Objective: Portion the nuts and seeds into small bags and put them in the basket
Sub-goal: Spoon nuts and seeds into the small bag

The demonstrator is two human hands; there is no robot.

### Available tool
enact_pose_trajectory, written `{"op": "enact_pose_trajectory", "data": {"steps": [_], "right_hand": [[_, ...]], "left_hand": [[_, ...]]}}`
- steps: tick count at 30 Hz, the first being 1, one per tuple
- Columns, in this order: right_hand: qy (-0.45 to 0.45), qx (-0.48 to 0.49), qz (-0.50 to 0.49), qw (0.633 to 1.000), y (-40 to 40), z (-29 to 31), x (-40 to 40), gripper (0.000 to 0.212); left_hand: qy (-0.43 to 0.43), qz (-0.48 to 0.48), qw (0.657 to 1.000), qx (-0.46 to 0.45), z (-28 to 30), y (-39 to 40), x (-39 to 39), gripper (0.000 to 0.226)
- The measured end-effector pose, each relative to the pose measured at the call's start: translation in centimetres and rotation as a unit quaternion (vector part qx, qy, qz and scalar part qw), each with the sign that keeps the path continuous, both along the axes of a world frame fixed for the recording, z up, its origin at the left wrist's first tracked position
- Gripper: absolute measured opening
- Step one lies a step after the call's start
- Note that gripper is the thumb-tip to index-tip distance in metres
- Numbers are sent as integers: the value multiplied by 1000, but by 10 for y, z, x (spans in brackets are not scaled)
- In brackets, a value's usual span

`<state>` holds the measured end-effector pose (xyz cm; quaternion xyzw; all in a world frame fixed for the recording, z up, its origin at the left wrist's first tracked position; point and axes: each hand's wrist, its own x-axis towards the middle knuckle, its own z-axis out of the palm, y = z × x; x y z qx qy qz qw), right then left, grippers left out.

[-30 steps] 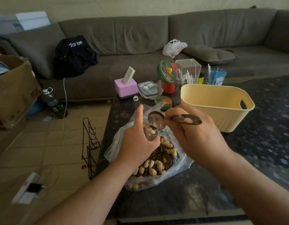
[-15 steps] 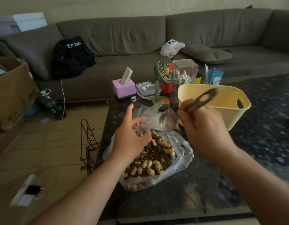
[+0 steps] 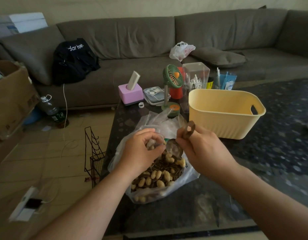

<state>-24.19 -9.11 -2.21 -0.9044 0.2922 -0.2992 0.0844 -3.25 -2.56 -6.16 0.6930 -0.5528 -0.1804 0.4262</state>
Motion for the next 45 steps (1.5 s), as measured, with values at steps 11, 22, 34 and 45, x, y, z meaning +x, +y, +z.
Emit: {"op": "enact_pose_trajectory", "data": {"steps": [11, 22, 34, 45], "right_hand": [[-6, 58, -7, 998, 7, -7, 10, 16], [-38, 79, 17, 996, 12, -18, 10, 19], [-127, 319, -48, 938, 13, -32, 25, 14], [-231, 519, -151, 809, -3, -12, 21, 12]], "left_hand": [[106, 17, 994, -18, 0, -2, 0, 14], [163, 45, 984, -63, 11, 0, 4, 19], [9, 39, 997, -68, 9, 5, 20, 70], [36, 41, 998, -34, 5, 1, 22, 84]]}}
